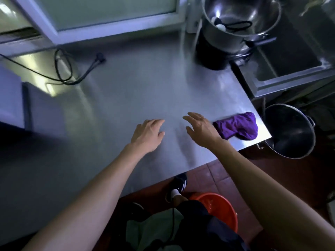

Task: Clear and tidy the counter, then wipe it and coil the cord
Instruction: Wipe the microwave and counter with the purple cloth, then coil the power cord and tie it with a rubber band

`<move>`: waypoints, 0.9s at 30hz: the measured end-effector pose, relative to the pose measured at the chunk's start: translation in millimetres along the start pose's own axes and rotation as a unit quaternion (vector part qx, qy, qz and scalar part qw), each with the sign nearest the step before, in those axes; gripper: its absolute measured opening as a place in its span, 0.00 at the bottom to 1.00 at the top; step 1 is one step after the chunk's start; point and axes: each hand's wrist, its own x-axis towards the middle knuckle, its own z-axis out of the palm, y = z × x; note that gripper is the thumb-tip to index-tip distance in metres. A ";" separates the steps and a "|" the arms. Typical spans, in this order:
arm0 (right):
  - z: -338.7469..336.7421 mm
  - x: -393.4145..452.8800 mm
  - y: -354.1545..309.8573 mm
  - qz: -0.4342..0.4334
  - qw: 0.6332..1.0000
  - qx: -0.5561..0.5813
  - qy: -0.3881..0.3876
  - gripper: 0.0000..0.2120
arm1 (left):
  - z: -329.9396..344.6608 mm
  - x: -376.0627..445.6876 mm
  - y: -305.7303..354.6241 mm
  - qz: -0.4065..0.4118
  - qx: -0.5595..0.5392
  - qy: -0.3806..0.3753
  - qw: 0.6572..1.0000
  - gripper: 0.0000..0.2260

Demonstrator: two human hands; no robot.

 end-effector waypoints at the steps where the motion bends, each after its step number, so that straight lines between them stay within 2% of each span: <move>1: 3.9 1.8 -19.8 -0.010 1.000 -0.001 -0.004 0.21 | -4.5 -14.5 -18.2 -0.013 -0.008 0.008 1.000 0.22; 9: 43.8 9.6 -176.8 -0.106 0.992 -0.030 -0.059 0.19 | -27.4 -140.8 -150.1 -0.119 -0.044 0.055 0.990 0.21; 15: 66.5 15.4 -268.1 -0.161 0.983 -0.038 -0.076 0.19 | -43.6 -211.4 -219.0 -0.175 -0.061 0.086 0.979 0.21; 20: 74.1 23.9 -299.8 -0.184 0.978 -0.059 -0.073 0.18 | -46.1 -231.8 -247.9 -0.187 -0.080 0.094 0.975 0.21; 27: 84.4 50.4 -294.8 -0.176 0.978 -0.060 -0.095 0.18 | -36.3 -219.5 -266.4 -0.196 -0.107 0.080 0.971 0.21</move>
